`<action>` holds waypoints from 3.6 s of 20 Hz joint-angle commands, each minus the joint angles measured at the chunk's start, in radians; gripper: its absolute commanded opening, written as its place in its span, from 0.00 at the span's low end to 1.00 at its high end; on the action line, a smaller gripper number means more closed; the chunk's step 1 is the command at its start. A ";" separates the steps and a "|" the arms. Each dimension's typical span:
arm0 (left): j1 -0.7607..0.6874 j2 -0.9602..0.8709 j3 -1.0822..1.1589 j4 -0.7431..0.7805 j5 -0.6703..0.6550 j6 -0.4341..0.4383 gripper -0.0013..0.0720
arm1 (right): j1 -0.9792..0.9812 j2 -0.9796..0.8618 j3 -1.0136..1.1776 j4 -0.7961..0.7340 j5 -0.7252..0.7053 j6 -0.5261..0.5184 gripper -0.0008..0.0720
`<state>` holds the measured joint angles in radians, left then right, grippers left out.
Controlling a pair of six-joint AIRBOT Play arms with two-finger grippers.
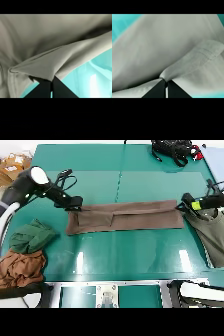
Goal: Fold the shirts.
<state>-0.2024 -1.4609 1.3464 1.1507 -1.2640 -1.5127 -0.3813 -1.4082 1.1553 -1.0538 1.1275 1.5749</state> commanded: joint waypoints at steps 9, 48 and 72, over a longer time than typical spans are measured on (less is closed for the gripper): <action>0.103 -0.263 0.266 0.076 0.103 -0.138 0.91 | -0.089 -0.315 0.375 0.024 0.072 -0.175 0.64; -0.516 -0.536 0.304 -0.419 0.555 0.082 0.04 | 0.045 0.060 0.451 0.356 0.621 -0.277 0.03; 0.085 -0.273 0.743 0.118 -0.376 0.003 0.04 | 0.843 -0.052 0.299 0.352 -0.151 -0.080 0.03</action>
<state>-0.1974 -1.7725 2.0808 1.2385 -1.5993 -1.5566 0.2459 -1.3838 1.4925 -0.7055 1.2736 1.4647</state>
